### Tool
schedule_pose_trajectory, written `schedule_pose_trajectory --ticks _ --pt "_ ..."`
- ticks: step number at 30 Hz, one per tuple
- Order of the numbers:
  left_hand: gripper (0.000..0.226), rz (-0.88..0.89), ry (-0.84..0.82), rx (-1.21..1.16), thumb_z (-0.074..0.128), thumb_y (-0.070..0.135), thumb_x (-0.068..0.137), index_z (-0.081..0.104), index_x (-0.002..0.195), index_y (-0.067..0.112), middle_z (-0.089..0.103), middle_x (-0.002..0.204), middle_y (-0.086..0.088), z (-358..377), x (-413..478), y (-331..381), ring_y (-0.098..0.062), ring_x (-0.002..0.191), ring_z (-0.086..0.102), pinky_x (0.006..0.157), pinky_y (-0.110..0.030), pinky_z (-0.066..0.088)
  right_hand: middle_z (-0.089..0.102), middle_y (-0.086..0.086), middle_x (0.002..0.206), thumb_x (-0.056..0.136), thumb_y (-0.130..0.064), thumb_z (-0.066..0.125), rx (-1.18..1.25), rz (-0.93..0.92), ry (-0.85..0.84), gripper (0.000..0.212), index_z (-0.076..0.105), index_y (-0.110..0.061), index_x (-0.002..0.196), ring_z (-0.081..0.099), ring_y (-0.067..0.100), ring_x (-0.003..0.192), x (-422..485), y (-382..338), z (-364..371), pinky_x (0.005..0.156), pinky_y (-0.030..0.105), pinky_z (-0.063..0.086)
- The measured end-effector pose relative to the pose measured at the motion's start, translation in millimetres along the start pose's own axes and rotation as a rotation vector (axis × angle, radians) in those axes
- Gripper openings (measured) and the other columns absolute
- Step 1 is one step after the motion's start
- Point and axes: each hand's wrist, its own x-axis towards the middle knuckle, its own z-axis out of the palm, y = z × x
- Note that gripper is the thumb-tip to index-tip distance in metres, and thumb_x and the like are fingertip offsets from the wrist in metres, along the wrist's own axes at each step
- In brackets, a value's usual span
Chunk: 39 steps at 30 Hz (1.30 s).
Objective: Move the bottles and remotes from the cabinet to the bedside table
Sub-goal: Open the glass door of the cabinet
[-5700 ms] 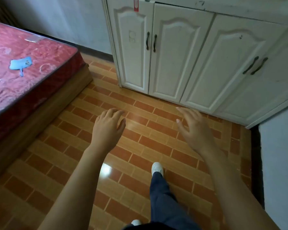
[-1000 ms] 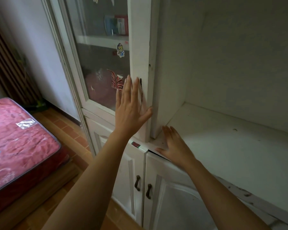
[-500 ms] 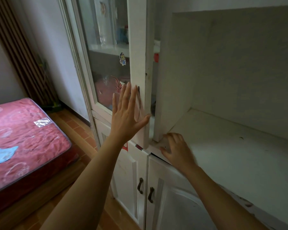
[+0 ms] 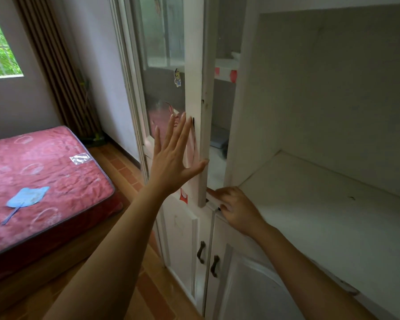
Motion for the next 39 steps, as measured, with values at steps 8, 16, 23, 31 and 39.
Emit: schedule_pose_trajectory --ticks 8,16,23,31,39 --pt "0.089 -0.049 0.017 -0.028 0.028 0.075 0.077 -0.006 0.144 0.028 -0.002 0.156 0.000 -15.5 -19.5 -9.5 -0.016 0.141 -0.014 0.114 -0.049 -0.010 0.046 -0.017 0.132 0.082 0.011 0.041 0.585 0.206 -0.273 0.062 0.045 -0.027 0.132 0.041 -0.001 0.124 2.7 -21.3 -0.7 0.099 0.009 0.034" --pt "0.085 -0.083 0.041 -0.007 0.023 0.077 0.076 -0.011 0.141 0.033 -0.013 0.145 0.020 -35.5 -39.2 -21.1 0.000 0.136 -0.022 0.114 -0.051 -0.008 0.056 -0.010 0.126 0.085 0.008 0.049 0.724 0.206 -0.375 0.060 0.044 -0.029 0.131 0.050 -0.001 0.117 13.7 -38.2 6.7 0.093 0.012 0.042" --pt "0.077 -0.172 0.060 -0.022 0.022 0.073 0.080 -0.004 0.141 0.034 -0.001 0.145 0.020 -53.1 -67.8 -36.3 -0.008 0.140 -0.009 0.114 -0.046 -0.012 0.049 -0.016 0.128 0.085 0.008 0.047 0.679 0.118 -0.482 0.063 0.041 -0.032 0.133 0.045 -0.003 0.120 23.3 -56.6 22.2 0.087 0.002 0.040" --pt "0.072 -0.235 0.079 0.058 0.013 0.070 0.083 0.002 0.141 0.029 0.010 0.146 0.014 -68.2 -90.0 -52.8 -0.011 0.141 0.001 0.112 -0.038 -0.018 0.044 -0.007 0.141 0.084 0.009 0.046 0.705 0.033 -0.534 0.065 0.036 -0.028 0.136 0.041 0.004 0.127 32.5 -79.7 36.8 0.078 0.000 0.043" --pt "0.064 -0.315 0.132 0.037 0.017 0.059 0.090 0.001 0.143 0.028 0.039 0.144 0.001 -78.5 -113.5 -66.9 -0.016 0.134 0.036 0.114 -0.046 -0.012 0.039 -0.009 0.142 0.084 0.000 0.052 0.689 -0.047 -0.575 0.067 0.031 -0.033 0.138 0.038 0.003 0.128 44.3 -105.3 58.7 0.091 0.013 0.043"
